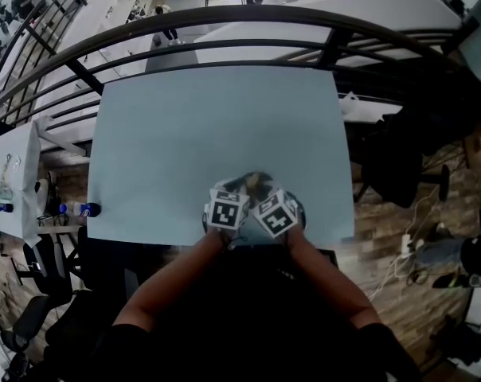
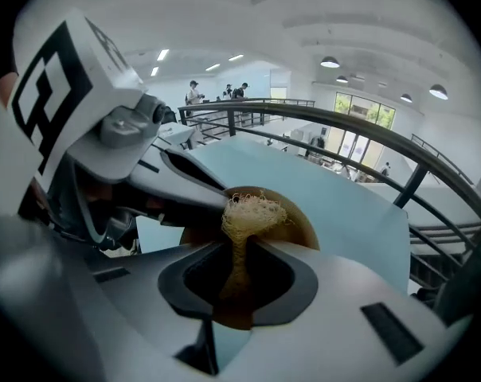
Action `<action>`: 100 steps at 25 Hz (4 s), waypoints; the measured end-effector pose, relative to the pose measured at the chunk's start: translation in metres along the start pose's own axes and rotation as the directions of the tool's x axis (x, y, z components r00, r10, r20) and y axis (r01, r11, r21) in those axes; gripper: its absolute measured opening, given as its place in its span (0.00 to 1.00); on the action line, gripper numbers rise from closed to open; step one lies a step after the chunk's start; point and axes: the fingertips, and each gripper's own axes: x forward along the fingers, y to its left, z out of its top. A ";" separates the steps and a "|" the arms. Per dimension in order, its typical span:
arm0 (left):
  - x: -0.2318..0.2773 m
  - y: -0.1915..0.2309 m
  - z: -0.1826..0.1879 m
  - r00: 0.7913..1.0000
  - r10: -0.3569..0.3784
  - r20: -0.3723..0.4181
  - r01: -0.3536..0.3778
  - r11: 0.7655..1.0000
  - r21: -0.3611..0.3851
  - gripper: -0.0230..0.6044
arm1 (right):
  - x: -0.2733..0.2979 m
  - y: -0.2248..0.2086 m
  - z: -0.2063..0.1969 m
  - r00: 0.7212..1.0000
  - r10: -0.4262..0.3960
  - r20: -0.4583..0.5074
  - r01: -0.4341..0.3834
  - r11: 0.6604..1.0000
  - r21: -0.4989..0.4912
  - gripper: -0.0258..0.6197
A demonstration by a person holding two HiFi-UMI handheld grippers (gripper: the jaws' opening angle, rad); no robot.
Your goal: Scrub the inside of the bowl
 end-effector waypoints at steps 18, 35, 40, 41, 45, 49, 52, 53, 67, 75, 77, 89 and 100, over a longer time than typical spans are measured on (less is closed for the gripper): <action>-0.005 0.011 0.001 0.999 -0.037 0.026 0.037 0.999 -0.009 0.05 | -0.006 -0.008 0.005 0.995 -0.082 -0.055 0.077 0.993 -0.088 0.14; -0.003 0.025 -0.003 0.999 0.030 0.011 -0.030 0.999 0.013 0.05 | 0.000 0.008 -0.006 0.991 0.018 -0.132 -0.028 0.997 -0.070 0.14; -0.004 0.033 -0.001 0.999 0.039 0.011 -0.040 0.999 0.033 0.05 | -0.007 -0.009 0.002 0.994 -0.057 -0.089 0.047 0.992 -0.116 0.14; -0.004 0.033 -0.003 0.999 0.035 0.006 -0.035 0.999 0.039 0.05 | -0.006 -0.011 0.002 0.995 -0.066 -0.081 0.056 0.991 -0.118 0.14; -0.001 0.021 -0.007 1.000 0.000 -0.021 0.001 0.999 0.047 0.05 | -0.008 -0.015 0.010 0.995 -0.092 -0.048 0.085 0.987 -0.137 0.14; -0.004 0.011 -0.002 0.999 -0.030 -0.014 0.030 0.999 0.043 0.04 | -0.006 -0.002 0.020 0.997 -0.076 -0.028 0.070 0.982 -0.173 0.14; -0.008 0.011 0.002 1.000 -0.021 0.002 0.021 0.999 0.042 0.04 | 0.002 0.010 0.019 0.998 -0.051 -0.042 0.041 0.977 -0.209 0.14; -0.009 0.013 0.003 1.000 -0.014 0.008 0.013 0.999 0.041 0.04 | 0.004 0.013 0.017 0.998 -0.037 -0.051 0.025 0.977 -0.213 0.14; -0.004 0.023 -0.014 1.000 -0.014 -0.007 0.014 1.000 -0.001 0.04 | -0.001 -0.003 -0.004 0.994 -0.050 -0.101 0.038 0.992 -0.118 0.14; -0.013 0.008 0.003 0.999 -0.023 0.029 0.022 0.999 0.043 0.05 | 0.008 0.006 0.008 0.992 -0.062 -0.114 0.036 0.975 -0.219 0.14; -0.016 0.012 0.007 0.999 -0.013 0.045 0.011 0.999 0.036 0.05 | 0.011 0.015 0.006 0.992 -0.018 -0.126 -0.011 0.975 -0.221 0.14; -0.013 0.007 0.002 0.998 -0.036 0.051 0.035 0.999 0.007 0.05 | 0.001 -0.007 -0.001 0.989 -0.063 -0.134 0.037 0.981 -0.193 0.14; -0.007 0.019 0.000 0.997 -0.052 0.062 0.053 0.998 -0.023 0.05 | 0.000 0.033 -0.007 0.977 0.149 -0.152 -0.182 0.956 -0.230 0.14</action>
